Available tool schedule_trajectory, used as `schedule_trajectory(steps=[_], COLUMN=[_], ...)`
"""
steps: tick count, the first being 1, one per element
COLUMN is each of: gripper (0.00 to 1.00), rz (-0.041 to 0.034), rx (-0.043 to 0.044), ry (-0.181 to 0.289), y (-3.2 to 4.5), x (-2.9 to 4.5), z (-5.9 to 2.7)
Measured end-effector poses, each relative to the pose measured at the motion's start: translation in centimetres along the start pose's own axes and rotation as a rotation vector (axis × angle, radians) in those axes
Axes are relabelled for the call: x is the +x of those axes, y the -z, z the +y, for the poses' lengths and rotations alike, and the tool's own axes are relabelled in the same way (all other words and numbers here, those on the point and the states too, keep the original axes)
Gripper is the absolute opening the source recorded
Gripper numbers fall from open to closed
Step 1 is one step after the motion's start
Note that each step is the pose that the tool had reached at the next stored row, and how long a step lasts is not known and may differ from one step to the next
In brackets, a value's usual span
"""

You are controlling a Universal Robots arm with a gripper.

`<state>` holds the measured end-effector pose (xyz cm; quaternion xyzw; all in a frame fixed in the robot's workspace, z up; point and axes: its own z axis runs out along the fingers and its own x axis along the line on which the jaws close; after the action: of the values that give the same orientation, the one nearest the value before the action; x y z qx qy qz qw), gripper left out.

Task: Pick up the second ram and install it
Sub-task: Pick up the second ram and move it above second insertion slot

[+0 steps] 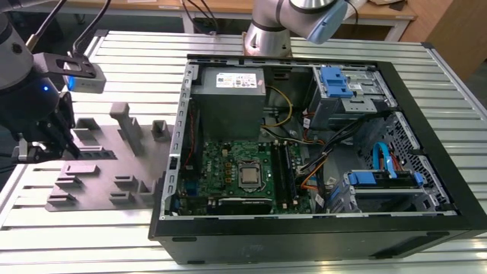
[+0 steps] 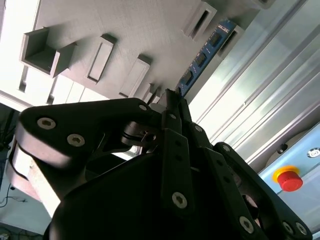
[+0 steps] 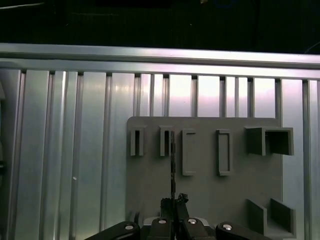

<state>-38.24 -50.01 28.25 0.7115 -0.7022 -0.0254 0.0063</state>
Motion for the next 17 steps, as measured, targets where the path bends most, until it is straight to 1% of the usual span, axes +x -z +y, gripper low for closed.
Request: schedule_trajectory(steps=[10,17], gripper=[0.11,0.11], rz=[0.0,0.0], rx=[0.0,0.0], ry=[0.0,0.0], y=[1.51,2.44], x=[-0.04,-0.07], z=[0.07,0.11])
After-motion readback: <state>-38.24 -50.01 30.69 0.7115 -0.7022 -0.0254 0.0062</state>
